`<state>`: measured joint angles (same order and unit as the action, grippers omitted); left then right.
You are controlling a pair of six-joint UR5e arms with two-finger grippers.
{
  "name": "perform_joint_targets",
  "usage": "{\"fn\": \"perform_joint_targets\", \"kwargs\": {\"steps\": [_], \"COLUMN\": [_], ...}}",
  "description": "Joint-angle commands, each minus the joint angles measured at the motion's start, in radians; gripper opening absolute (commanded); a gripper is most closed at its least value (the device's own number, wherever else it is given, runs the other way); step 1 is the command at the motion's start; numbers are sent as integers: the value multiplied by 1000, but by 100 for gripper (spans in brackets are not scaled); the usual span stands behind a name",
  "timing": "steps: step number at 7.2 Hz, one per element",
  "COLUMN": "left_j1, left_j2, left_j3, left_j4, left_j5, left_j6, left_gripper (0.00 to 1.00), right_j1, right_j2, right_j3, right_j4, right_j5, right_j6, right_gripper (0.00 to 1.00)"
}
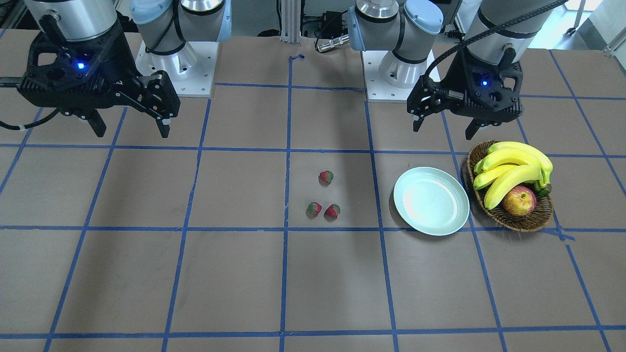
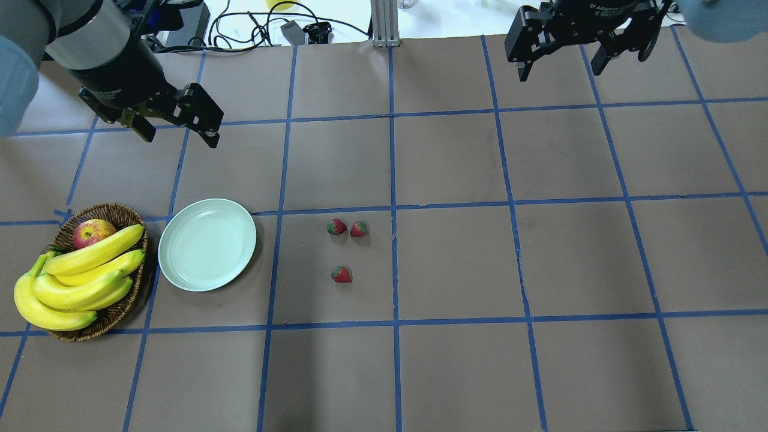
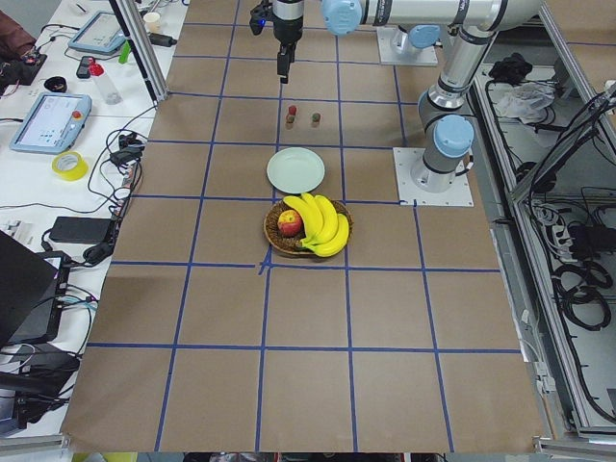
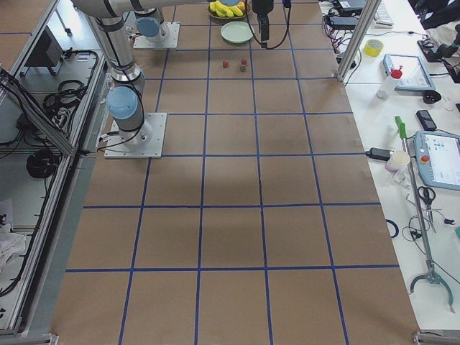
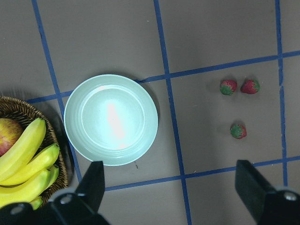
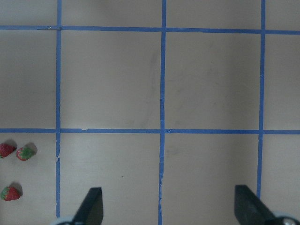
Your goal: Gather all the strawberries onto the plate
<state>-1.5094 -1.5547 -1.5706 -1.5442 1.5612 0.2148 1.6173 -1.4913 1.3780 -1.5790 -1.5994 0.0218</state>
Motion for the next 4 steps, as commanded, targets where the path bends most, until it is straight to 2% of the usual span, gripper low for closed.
{"fn": "perform_joint_targets", "kwargs": {"steps": [1, 3, 4], "left_j1": [0, -9, -18], "left_j2": [-20, -86, -100], "left_j3": [-8, -165, -208], "left_j4": [13, 305, 346], "left_j5": [-16, -46, -49], "left_j6": [9, 17, 18], "left_gripper": [100, 100, 100], "right_j1": [0, 7, 4], "right_j2": [6, -15, -15], "right_j3": [-5, -8, -10], "right_j4": [5, 52, 56], "right_j5": [-4, -4, 2], "right_j6": [7, 4, -2], "right_gripper": [100, 100, 100]}}
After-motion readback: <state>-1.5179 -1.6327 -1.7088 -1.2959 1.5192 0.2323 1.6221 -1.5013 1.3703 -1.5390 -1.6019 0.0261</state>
